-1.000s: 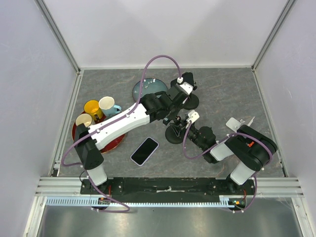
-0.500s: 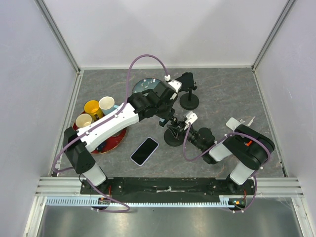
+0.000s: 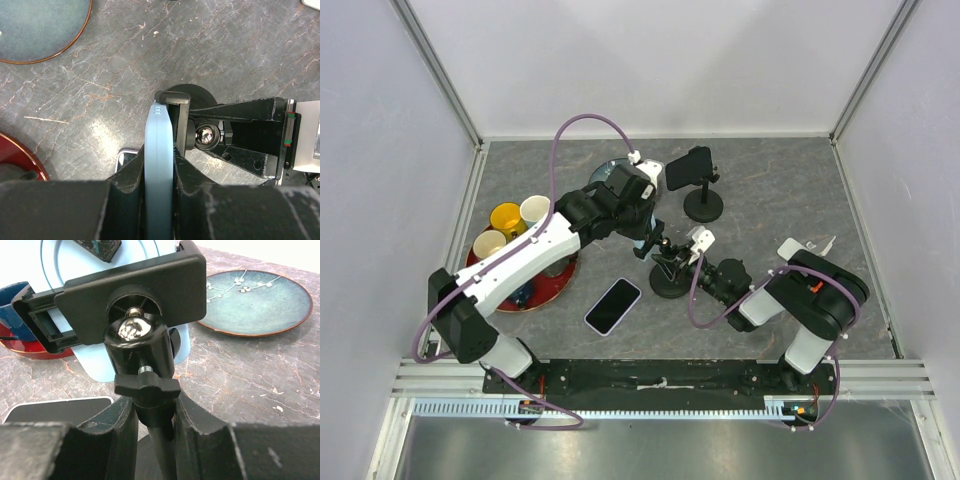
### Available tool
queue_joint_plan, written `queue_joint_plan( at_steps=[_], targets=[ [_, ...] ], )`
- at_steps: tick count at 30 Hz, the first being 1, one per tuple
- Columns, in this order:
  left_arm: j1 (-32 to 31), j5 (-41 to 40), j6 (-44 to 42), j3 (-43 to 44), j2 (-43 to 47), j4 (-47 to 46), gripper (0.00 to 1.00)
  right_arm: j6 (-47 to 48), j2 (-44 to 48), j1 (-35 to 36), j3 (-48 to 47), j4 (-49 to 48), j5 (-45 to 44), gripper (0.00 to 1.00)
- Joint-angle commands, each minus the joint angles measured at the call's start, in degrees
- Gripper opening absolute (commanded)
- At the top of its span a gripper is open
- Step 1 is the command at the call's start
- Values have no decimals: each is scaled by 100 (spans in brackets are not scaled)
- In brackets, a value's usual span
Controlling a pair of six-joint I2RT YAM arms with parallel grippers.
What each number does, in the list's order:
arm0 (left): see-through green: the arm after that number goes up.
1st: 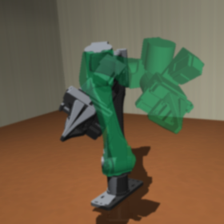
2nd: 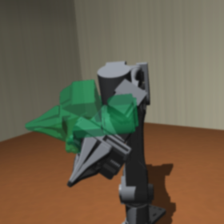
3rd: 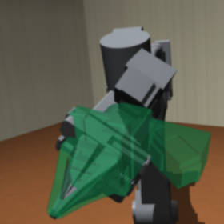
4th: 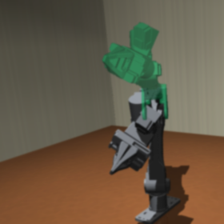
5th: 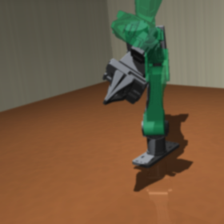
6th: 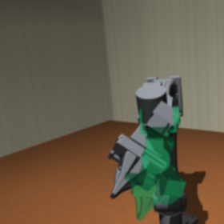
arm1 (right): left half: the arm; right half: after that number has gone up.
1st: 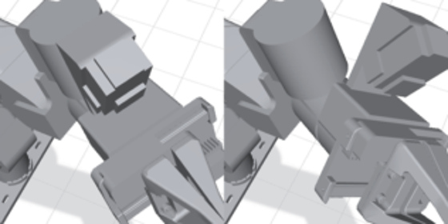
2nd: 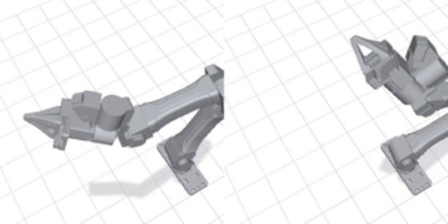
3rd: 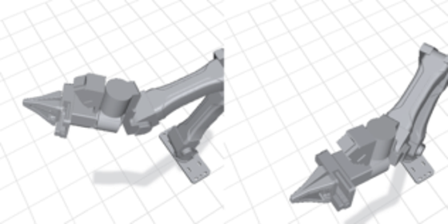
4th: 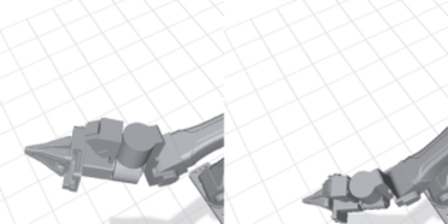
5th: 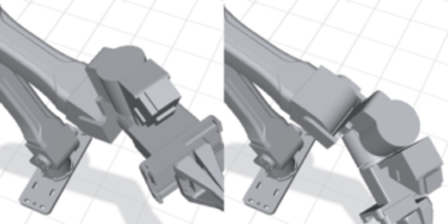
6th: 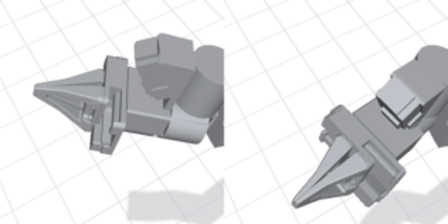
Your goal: Remove the phone from the phone stand
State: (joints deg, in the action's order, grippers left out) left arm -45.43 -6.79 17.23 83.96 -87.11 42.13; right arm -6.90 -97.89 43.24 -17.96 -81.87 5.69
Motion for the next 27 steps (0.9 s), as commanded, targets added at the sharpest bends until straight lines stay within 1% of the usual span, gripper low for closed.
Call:
queue_joint_plan(
  at_steps=[1, 8, 12, 13, 15, 17, 21, 23, 25, 27],
  targets=[
    [570, -1202, -273, 217, 932, -91, 2, -330, -371, -202, 389, 848, -684, 0],
    [702, -1281, -281, 94, 1293, -380, 2, -391, -679, -211, 319, 848, -772, 0],
    [667, -782, -405, -2, 1381, -670, 2, -435, -793, -202, 240, 769, -578, 0],
    [563, -641, -440, -38, 1346, -723, 2, -444, -785, -202, 257, 786, -578, 0],
    [422, -666, -528, -108, 1311, -767, 2, -453, -793, -202, 223, 908, -587, 0],
    [421, -613, -423, -152, 1354, -811, 2, -549, -855, -202, 205, 944, -631, 0],
    [570, -929, -168, -91, 1626, -847, 2, -655, -1048, -211, 178, 953, -666, 0],
    [816, -1149, -11, -108, 1785, -899, 2, -681, -1074, -220, 170, 944, -718, 0],
    [983, -1499, 87, -187, 1996, -943, 2, -699, -1119, -220, 170, 936, -736, 0],
    [992, -1711, 166, -353, 2171, -1083, 2, -717, -1136, -211, 170, 918, -771, 0]
  ],
)
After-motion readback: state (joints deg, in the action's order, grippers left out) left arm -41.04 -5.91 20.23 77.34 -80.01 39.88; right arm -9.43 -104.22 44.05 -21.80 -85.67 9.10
